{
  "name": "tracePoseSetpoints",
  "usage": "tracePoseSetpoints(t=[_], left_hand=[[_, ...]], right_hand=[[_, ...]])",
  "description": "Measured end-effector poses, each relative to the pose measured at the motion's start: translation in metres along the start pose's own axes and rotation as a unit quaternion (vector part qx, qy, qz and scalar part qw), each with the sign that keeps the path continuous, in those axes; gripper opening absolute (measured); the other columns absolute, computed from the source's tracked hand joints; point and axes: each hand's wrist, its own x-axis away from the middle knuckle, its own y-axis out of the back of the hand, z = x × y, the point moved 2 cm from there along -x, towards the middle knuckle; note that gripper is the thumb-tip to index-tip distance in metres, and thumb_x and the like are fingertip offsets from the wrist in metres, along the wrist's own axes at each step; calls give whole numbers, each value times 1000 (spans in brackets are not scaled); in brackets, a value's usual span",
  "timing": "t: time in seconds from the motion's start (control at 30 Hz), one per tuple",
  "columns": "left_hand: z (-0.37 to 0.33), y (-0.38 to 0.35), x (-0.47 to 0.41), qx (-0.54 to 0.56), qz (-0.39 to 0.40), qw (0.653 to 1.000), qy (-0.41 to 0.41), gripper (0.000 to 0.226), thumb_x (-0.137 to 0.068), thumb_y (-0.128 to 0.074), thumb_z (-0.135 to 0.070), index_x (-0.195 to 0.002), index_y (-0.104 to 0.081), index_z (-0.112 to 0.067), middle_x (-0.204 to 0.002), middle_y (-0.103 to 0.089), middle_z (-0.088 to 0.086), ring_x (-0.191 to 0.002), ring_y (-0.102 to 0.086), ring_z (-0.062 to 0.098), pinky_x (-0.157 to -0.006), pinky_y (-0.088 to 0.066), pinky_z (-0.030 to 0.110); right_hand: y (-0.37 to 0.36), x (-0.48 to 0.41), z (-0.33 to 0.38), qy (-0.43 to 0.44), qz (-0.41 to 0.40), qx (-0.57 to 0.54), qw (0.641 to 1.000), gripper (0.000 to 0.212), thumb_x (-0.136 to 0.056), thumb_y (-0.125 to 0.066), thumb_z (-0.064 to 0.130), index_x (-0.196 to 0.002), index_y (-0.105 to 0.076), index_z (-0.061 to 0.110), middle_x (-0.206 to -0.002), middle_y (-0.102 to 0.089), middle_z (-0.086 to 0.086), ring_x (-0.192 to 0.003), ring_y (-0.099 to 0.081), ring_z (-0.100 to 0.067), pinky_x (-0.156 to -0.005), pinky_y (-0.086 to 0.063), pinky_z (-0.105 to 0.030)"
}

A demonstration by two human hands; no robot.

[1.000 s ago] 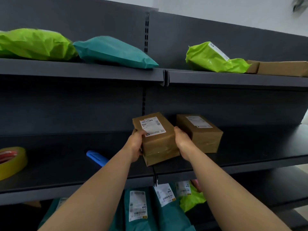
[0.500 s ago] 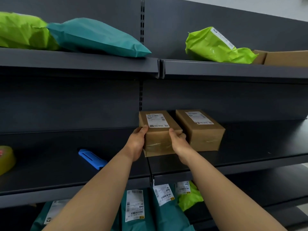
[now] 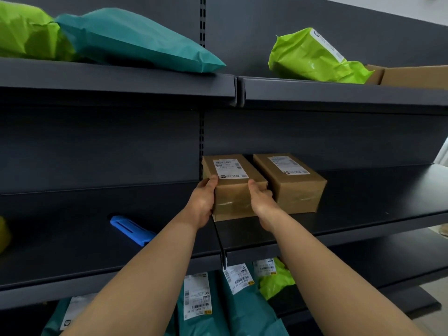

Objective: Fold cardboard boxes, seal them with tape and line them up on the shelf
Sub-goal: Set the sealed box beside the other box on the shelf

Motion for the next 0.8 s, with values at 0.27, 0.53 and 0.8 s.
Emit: tracePoseSetpoints(t=[0.27,0.53,0.8], left_hand=[[-8,-5,14,-57,-20,998,5,46,-103,-38,-45,-136,-47,-15,-110,-63,7,-92,-62,23,-79,-54,39],[-15,11,52,-105,-18,994,0,38,-102,-46,-35,-135,-50,-14,-115,-61,2,-89,-57,15,-63,-40,28],[-31,40,112,-105,35,993,-43,46,-99,-52,-32,-141,-44,-15,-122,-63,4,-109,-62,21,-97,-49,41]], right_hand=[[-4,9,5,-25,-29,17,999,77,-96,-32,60,-152,-14,10,-150,-33,-14,-132,-37,-34,-106,-33,-42],[-2,48,8,-16,-46,37,998,76,-97,-31,59,-154,-10,13,-155,-26,-13,-137,-33,-36,-109,-31,-46],[-2,110,4,83,-60,52,993,76,-99,-31,55,-154,-5,9,-160,-19,-10,-142,-28,-31,-110,-28,-37]])
